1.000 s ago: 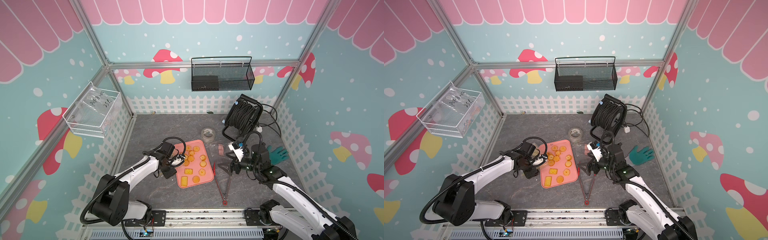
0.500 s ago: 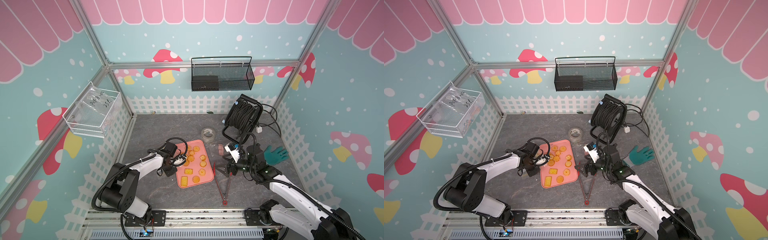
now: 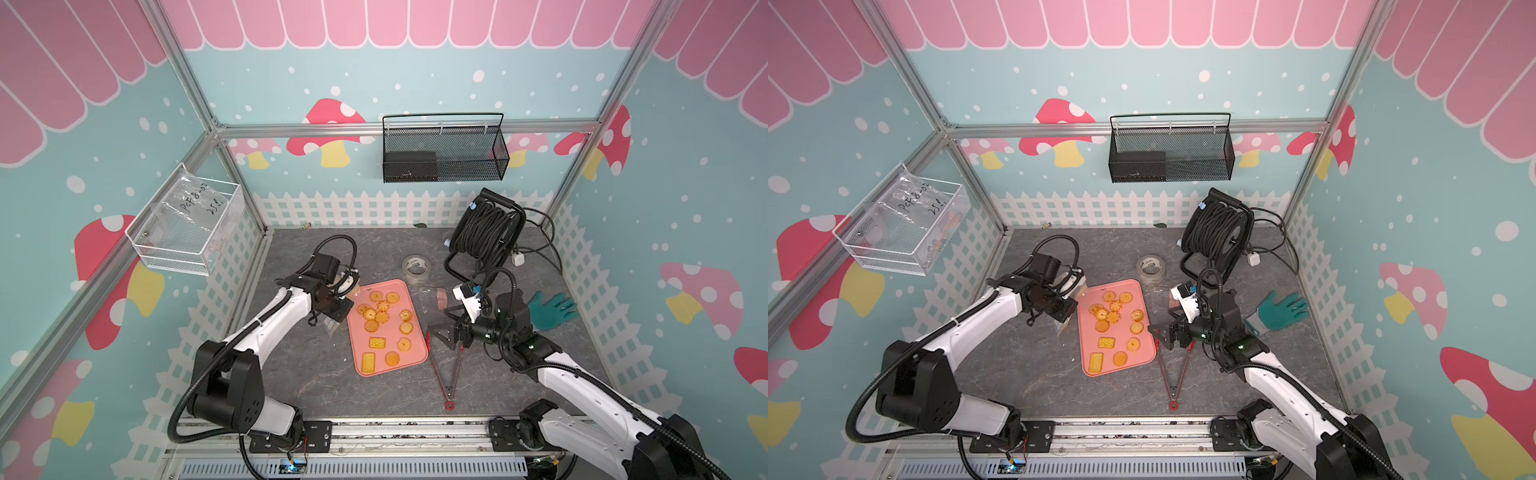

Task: Put the cookies into a resealable bag to prevent moisture
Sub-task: Pick up the ziploc bag from the center of the board.

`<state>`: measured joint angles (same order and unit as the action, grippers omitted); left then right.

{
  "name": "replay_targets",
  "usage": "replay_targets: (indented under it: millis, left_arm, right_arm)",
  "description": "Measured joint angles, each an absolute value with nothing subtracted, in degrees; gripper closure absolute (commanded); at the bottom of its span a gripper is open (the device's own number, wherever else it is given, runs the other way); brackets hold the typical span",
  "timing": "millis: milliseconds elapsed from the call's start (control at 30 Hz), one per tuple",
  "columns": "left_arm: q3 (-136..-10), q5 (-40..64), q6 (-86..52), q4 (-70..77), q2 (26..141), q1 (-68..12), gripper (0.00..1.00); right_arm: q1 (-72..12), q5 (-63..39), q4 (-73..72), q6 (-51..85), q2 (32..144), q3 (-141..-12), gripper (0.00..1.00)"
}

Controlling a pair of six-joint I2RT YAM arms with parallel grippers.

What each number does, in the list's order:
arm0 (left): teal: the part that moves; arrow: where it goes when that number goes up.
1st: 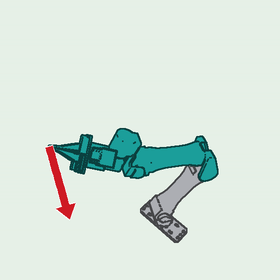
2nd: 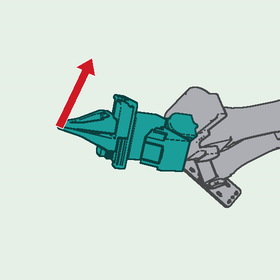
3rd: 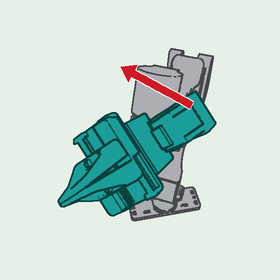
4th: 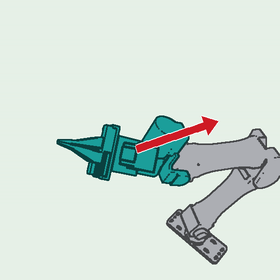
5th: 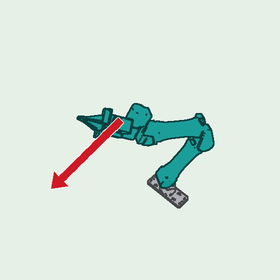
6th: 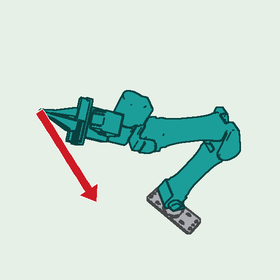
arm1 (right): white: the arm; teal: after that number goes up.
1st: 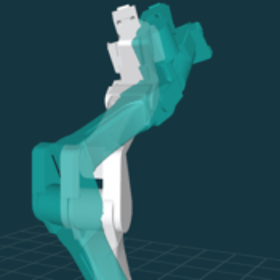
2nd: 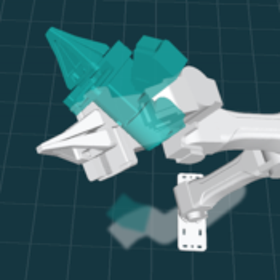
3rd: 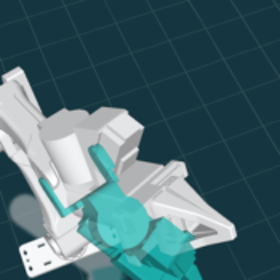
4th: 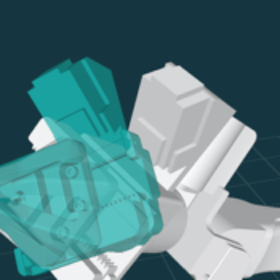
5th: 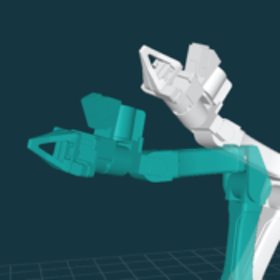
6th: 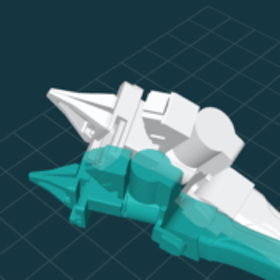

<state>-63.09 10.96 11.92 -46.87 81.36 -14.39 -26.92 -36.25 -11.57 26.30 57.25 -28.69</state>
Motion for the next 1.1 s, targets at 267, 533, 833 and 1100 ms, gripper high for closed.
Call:
replay_targets:
  millis: [267, 533, 833, 1100]
  left_arm:
    - [-61.67, 26.96, -12.16, -47.29, 73.87, -13.93, 1.0]
    - [-54.7, 33.76, -26.59, -44.66, 68.42, -13.93, 1.0]
    - [-53.52, 36.05, -30.87, -42.54, 65.01, -13.82, 1.0]
    - [-52.56, 36.47, -31.62, -41.91, 64.36, -13.54, 1.0]
  right_arm:
    - [-34.28, -36.71, -30.11, 38.68, 72.55, -31.66, 0.15]
    - [-45.1, -37.04, -39.68, 41.82, 88.23, -41.58, 0.35]
    - [-47.9, -39.27, -41.98, 42.13, 99.74, -46.96, 0.53]
    - [-48.23, -42.13, -43.44, 42.54, 103.02, -49.8, 0.63]
